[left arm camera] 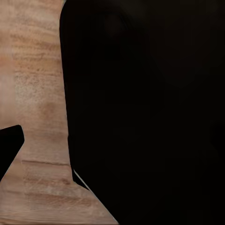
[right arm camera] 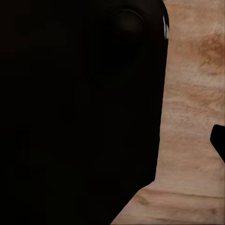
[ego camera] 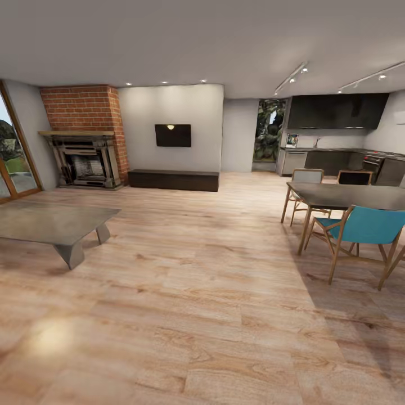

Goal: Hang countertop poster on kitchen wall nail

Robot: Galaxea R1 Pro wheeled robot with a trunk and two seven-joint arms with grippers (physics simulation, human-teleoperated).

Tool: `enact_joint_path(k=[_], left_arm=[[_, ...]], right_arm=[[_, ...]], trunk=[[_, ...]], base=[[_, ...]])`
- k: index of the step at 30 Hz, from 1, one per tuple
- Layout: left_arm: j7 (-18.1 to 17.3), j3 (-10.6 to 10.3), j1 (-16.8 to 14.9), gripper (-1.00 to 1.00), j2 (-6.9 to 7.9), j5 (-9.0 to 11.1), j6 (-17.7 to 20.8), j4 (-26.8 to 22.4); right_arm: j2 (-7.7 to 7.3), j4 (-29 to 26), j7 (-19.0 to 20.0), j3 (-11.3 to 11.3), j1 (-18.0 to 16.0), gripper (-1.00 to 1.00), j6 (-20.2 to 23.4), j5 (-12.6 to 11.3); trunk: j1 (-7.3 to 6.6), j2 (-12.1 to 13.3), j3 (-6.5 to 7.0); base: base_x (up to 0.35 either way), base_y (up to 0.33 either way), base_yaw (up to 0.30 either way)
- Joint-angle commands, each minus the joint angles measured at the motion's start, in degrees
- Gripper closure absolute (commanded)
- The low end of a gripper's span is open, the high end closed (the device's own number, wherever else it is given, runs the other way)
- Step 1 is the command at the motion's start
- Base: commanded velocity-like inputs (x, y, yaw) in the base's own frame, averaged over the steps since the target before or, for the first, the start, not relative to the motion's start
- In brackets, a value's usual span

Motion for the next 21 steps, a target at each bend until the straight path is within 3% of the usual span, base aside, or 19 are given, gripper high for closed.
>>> enact_joint_path(k=[1,5,21], left_arm=[[0.00,0.00,-0.01,-1.00,0.00,0.00,0.00,0.00],[0.00,0.09,1.08,-1.00,-1.23,0.09,-1.30,-1.29],[0.00,0.09,1.08,-1.00,-1.23,0.09,-1.64,-2.85]], right_arm=[[0.00,0.00,0.00,0.00,-0.01,-1.00,0.00,0.00],[-0.43,-1.02,0.26,-0.42,-1.33,-1.00,-1.30,-0.23],[-0.43,-1.02,0.26,-0.42,-1.54,-1.00,-1.46,-0.23]], trunk=[[0.00,-0.01,-0.03],[0.00,-0.01,-0.03],[0.00,-0.01,-0.03]], base=[[0.000,0.000,0.000],[0.000,0.000,0.000],[0.000,0.000,0.000]])
